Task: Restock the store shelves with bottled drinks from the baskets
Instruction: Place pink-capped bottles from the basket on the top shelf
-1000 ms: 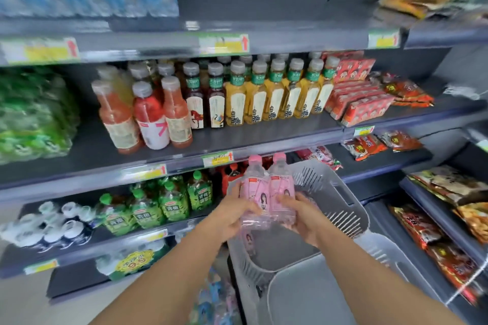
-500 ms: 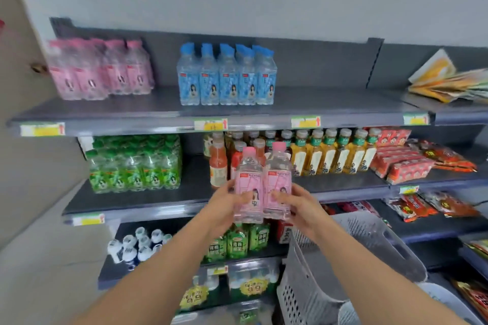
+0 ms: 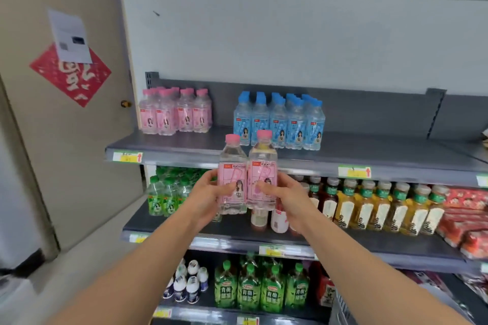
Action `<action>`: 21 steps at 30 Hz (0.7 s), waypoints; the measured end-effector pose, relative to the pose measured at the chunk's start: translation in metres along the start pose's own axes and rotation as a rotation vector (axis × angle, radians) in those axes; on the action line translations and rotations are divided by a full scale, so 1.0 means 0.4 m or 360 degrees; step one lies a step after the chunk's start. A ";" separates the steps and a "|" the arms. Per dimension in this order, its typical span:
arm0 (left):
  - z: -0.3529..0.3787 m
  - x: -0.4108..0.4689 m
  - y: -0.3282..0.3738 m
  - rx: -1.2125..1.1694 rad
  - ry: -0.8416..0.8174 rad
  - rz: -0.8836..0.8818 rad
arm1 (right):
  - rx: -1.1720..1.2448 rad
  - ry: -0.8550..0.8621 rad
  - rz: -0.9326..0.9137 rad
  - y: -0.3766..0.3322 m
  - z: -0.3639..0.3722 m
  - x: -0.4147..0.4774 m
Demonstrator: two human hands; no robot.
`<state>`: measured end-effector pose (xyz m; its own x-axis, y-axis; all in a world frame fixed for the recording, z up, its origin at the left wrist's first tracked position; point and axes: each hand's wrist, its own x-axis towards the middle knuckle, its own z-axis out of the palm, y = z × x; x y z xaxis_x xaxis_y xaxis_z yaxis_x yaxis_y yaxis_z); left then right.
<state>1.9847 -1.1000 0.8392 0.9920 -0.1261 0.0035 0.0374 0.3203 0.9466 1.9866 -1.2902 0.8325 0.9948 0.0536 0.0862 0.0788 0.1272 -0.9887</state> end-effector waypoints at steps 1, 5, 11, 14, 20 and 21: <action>-0.013 0.002 0.015 -0.0015 0.0020 0.0016 | -0.0008 -0.0012 -0.0014 -0.006 0.018 0.013; -0.082 0.028 0.075 -0.0033 0.0092 0.0080 | -0.0026 -0.0061 -0.0051 -0.022 0.094 0.083; -0.218 0.118 0.178 -0.0037 0.0138 0.0210 | -0.0086 -0.0070 -0.0131 -0.053 0.227 0.219; -0.286 0.183 0.229 -0.0027 0.0125 0.0234 | -0.0089 -0.0041 -0.0175 -0.068 0.298 0.303; -0.409 0.327 0.328 -0.0025 0.0123 0.0305 | -0.0167 0.0004 -0.0260 -0.088 0.418 0.488; -0.427 0.347 0.341 -0.0017 0.0114 0.0313 | -0.0177 0.0016 -0.0259 -0.085 0.433 0.517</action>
<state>2.1480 -0.9136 0.9136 0.9863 0.0071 0.1647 -0.1572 0.3421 0.9264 2.1786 -1.1120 0.9051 0.9690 0.0313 0.2450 0.2444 0.0231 -0.9694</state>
